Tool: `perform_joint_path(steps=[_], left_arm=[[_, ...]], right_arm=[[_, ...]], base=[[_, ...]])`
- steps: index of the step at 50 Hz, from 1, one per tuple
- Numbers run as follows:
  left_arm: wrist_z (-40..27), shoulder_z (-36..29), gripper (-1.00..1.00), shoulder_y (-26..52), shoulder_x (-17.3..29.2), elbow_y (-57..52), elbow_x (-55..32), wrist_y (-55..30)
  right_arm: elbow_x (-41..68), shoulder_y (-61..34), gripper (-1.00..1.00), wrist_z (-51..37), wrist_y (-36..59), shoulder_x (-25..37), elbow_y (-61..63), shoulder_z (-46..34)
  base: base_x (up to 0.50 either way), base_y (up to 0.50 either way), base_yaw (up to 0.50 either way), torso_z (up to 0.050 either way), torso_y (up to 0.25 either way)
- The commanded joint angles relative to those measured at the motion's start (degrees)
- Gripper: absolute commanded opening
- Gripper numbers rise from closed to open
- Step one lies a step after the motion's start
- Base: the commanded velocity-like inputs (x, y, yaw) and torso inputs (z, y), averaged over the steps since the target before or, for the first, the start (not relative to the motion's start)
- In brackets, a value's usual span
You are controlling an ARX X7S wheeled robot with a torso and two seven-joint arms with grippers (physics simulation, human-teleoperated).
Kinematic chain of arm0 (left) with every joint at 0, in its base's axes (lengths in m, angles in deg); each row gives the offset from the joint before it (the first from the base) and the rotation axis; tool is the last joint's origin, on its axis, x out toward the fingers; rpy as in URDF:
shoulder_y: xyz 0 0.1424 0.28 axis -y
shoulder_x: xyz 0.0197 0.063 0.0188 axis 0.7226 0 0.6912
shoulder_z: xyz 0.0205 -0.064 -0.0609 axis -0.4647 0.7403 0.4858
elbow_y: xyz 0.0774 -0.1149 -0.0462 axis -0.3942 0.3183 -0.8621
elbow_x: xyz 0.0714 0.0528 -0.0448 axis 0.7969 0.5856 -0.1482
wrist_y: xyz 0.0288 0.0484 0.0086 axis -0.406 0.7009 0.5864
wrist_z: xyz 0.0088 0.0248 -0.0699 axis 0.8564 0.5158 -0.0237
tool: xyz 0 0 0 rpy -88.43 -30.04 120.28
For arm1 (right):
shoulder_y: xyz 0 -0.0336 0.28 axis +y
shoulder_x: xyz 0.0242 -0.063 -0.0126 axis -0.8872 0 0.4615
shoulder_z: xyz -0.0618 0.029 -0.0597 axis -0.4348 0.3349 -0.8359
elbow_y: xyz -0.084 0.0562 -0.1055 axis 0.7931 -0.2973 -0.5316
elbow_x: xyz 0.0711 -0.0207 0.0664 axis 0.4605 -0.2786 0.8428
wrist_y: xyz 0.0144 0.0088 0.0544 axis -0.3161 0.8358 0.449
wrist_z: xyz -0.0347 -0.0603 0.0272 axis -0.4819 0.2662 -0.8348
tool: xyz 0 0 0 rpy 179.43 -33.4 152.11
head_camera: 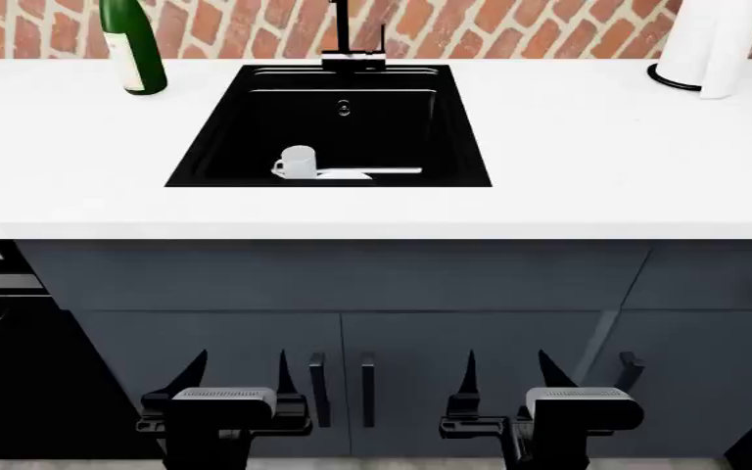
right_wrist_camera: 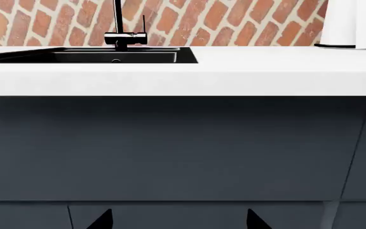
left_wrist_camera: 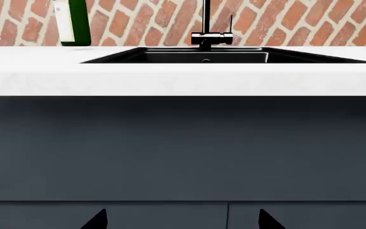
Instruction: Pick the cup and bowl from the sink and place them on the counter for drying.
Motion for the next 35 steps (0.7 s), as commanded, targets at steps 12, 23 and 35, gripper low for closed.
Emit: perform_joint_path(steps=[12,23,35], left_arm=[[-2.26,-2.82,1.0,-0.06,2.68,-0.05,-3.63,-0.28],[-4.05,-4.09,1.0,-0.01,3.64,-0.15,-4.13,-0.11],[-5.86,-4.97,1.0,0.32,4.54,-0.09,-4.35,-1.3]], right_arm=[[3.07,-0.47,1.0,-1.75,-1.05,2.72,-1.47,-3.71],[4.87,-0.38,1.0,-3.01,-1.41,3.61,-1.42,-4.33],[5.09,-0.64,1.0,-4.42,-1.03,4.54,-1.66,-5.46]], base=[[0.0,0.0,0.0,0.0,0.0],[0.03,0.18,0.0,0.0,0.0],[0.14,0.29,0.0,0.0,0.0]])
